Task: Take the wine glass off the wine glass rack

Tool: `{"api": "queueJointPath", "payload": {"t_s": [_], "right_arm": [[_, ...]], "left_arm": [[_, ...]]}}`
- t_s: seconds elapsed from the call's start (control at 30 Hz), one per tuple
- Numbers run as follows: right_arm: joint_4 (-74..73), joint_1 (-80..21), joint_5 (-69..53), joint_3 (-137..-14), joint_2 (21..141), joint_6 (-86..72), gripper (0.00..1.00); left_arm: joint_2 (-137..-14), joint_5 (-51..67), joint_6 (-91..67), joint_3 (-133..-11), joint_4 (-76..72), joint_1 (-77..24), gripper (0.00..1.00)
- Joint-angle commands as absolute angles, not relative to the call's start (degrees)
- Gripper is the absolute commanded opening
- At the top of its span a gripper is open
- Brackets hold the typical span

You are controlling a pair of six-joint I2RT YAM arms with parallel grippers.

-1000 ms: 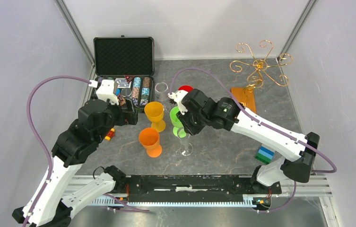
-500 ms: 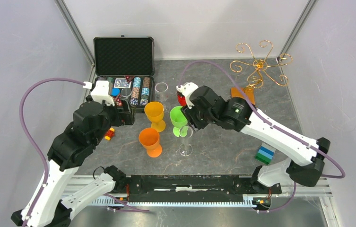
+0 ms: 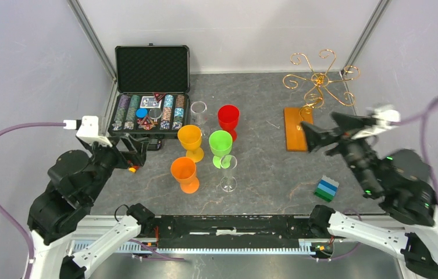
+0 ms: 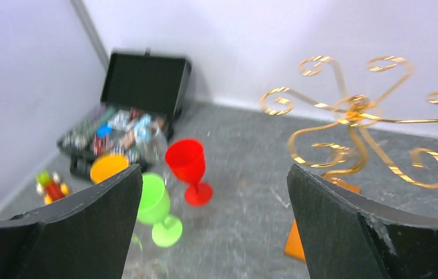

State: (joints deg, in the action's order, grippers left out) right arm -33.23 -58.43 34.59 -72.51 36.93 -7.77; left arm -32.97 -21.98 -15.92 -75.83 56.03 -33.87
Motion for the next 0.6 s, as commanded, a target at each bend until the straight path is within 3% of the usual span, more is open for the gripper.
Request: {"api": "queueJointPath", "payload": {"t_s": [0.0, 0.57], "right_arm": [[-25.92, -58.45, 43.78, -71.88, 31.79, -4.39, 0.98], [-26.93, -58.45, 49.66, -70.14, 24.94, -3.94, 0.98]], "left_arm": [[-30.89, -22.81, -14.42, -78.90, 57.04, -33.93, 1.00], [-29.09, -21.56, -15.02, -81.93, 57.22, -33.94, 1.00]]}}
